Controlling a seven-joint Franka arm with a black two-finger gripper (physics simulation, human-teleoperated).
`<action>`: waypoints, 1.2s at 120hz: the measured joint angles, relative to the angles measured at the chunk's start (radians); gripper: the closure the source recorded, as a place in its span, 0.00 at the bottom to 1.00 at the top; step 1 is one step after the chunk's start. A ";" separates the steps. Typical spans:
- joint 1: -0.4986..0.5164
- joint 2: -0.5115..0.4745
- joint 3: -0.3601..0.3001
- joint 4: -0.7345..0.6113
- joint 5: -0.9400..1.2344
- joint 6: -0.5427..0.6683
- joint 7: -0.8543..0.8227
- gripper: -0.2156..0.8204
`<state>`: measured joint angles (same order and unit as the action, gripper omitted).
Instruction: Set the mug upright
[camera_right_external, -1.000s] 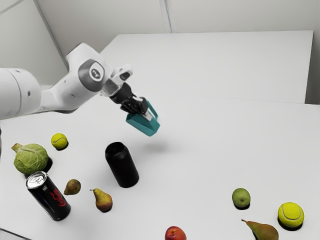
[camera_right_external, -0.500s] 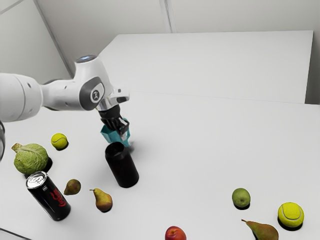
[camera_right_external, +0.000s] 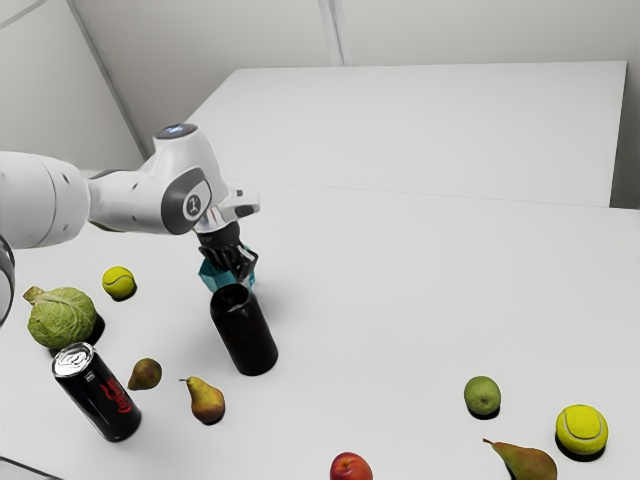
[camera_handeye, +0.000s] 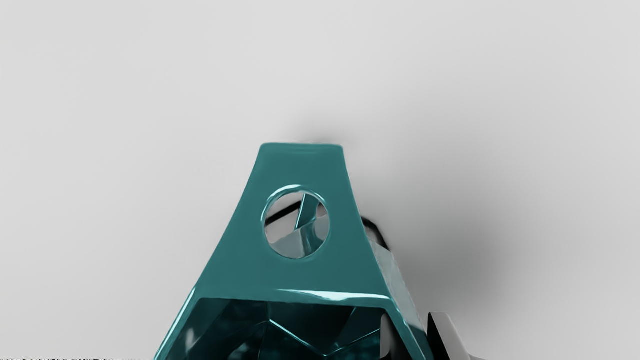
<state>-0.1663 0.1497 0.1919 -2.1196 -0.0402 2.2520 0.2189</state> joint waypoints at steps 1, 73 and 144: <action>0.000 0.000 0.000 0.000 -0.001 0.000 0.000 0.91; 0.002 -0.048 0.000 -0.007 -0.016 -0.008 -0.015 0.33; 0.010 0.035 0.000 0.484 -0.030 -0.352 -0.045 0.22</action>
<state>-0.1565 0.1844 0.1917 -1.6353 -0.0703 1.8996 0.1735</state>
